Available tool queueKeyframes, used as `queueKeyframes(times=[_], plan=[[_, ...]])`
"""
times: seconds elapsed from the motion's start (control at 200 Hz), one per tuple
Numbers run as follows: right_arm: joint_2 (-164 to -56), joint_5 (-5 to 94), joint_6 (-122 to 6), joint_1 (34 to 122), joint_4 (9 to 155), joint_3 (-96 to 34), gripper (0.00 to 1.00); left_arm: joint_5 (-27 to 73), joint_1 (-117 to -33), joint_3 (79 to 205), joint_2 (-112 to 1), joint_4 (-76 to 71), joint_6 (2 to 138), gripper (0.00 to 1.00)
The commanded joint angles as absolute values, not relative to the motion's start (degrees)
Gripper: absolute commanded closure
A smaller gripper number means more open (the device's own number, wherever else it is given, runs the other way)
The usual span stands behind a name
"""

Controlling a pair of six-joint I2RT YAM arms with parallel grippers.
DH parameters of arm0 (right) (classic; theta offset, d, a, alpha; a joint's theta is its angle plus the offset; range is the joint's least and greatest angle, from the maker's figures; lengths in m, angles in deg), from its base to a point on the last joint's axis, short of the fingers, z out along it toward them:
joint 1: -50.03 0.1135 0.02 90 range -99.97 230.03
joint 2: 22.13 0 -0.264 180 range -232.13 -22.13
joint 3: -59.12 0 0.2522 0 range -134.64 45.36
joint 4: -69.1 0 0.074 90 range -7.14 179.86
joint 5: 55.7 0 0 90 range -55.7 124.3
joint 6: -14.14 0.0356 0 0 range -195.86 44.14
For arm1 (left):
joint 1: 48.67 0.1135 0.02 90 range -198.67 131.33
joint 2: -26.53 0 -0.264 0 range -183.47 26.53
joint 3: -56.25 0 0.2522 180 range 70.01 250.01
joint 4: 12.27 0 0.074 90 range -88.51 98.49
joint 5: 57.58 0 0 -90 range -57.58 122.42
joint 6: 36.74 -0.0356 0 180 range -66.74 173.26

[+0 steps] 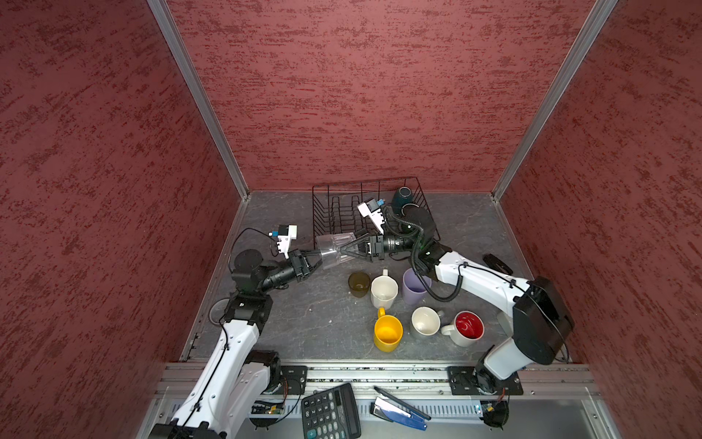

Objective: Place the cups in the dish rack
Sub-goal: 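Open the left gripper and withdraw it while right carries the clear cup over the rack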

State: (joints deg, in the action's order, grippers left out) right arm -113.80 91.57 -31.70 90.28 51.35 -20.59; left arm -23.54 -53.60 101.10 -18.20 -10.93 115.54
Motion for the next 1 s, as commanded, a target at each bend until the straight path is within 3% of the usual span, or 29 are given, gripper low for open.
queueKeyframes(times=[0.0, 0.291, 0.676, 0.997], plan=[[-113.74, 87.97, -33.40, 91.08, 51.32, -22.67, 0.66, -23.34, -53.68, 102.84, -17.82, -7.95, 113.78, 0.91], [-111.78, 83.53, -36.29, 91.05, 58.56, -25.10, 0.77, -22.87, -52.74, 103.83, -16.67, -4.71, 112.30, 0.40], [-107.59, 75.10, -43.80, 89.85, 74.63, -28.63, 0.86, -19.45, -51.28, 105.33, -13.28, 3.76, 106.79, 0.12], [-105.97, 63.37, -51.80, 87.71, 90.44, -33.98, 0.90, -16.58, -47.52, 105.53, -10.80, 8.37, 105.96, 0.08]])
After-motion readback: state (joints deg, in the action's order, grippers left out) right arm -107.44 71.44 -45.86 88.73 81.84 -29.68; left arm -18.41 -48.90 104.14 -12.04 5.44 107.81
